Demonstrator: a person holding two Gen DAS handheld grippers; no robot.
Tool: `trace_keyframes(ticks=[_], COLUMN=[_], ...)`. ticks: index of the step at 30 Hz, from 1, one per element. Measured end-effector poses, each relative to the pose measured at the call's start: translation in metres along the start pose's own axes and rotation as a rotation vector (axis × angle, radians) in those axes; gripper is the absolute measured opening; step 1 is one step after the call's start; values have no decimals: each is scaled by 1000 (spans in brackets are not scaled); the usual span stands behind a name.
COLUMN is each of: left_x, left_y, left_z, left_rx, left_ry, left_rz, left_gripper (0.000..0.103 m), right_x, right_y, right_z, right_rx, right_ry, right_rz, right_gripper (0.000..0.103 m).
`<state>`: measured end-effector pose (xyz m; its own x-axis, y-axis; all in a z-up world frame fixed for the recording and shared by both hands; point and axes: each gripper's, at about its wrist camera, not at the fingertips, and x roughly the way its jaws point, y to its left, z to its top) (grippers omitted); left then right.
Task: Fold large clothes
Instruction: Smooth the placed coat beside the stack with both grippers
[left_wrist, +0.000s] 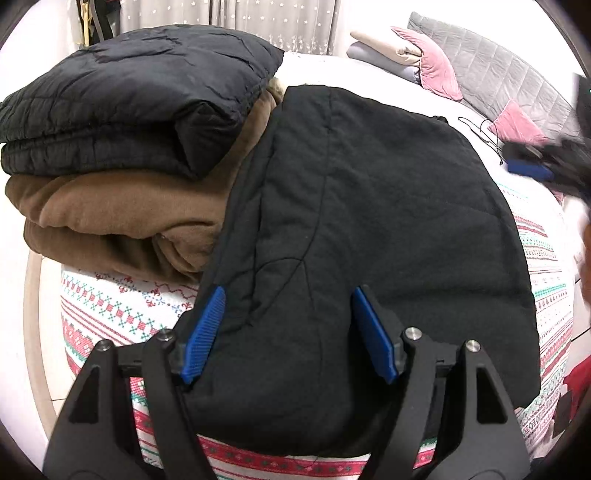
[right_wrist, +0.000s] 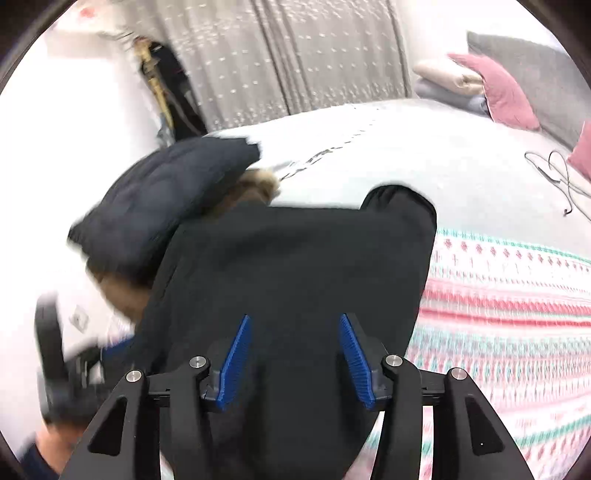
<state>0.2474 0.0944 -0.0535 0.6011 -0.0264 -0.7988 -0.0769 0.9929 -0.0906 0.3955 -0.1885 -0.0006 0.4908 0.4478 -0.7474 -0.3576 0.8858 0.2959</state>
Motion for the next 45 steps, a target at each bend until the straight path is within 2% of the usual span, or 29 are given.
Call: trace_keyframes(ticks=[4, 9, 11, 15, 19, 21, 22, 24, 25, 28, 30, 32, 35, 39, 41, 45], left_x=[-3, 0, 1, 2, 2, 2, 2, 1, -1, -1, -2, 0, 0, 2, 4, 6], left_y=[-2, -1, -2, -4, -2, -2, -2, -2, -2, -1, 1, 3, 4, 4, 7, 12], left_z=[-2, 1, 0, 2, 1, 1, 1, 1, 0, 1, 2, 2, 3, 4, 4, 4], left_rx=[3, 6, 10, 5, -1, -2, -4, -5, -4, 0, 1, -7, -10, -8, -24, -46], left_ry=[6, 5, 5, 8, 9, 10, 10, 9, 8, 3, -1, 6, 10, 14, 21, 31], left_rz=[-4, 5, 11, 11, 2, -1, 0, 4, 5, 16, 26, 19, 21, 21, 0, -30], left_gripper=[74, 74, 74, 74, 74, 74, 74, 75, 75, 75, 75, 75, 76, 78, 79, 79], right_x=[65, 139, 149, 146, 126, 113, 109, 115, 124, 164, 191, 202, 201, 193, 176, 112], right_y=[-27, -26, -22, -29, -4, 15, 36, 71, 85, 105, 101, 93, 86, 94, 99, 91], right_z=[41, 38, 35, 34, 39, 45, 50, 56, 58, 59, 53, 49, 46, 43, 44, 32], right_rx=[55, -17, -42, -6, -68, -61, -81, -149, -178, -199, -169, -126, -96, -138, -131, -89], right_ry=[131, 263, 255, 229, 189, 145, 129, 130, 147, 210, 253, 261, 246, 204, 174, 116], right_rz=[-93, -201, -226, -187, -257, -174, -82, -19, -8, -77, -101, -90, -67, -115, -123, -29], right_gripper=[51, 53, 55, 56, 56, 56, 56, 56, 56, 56, 56, 57, 57, 59, 61, 61])
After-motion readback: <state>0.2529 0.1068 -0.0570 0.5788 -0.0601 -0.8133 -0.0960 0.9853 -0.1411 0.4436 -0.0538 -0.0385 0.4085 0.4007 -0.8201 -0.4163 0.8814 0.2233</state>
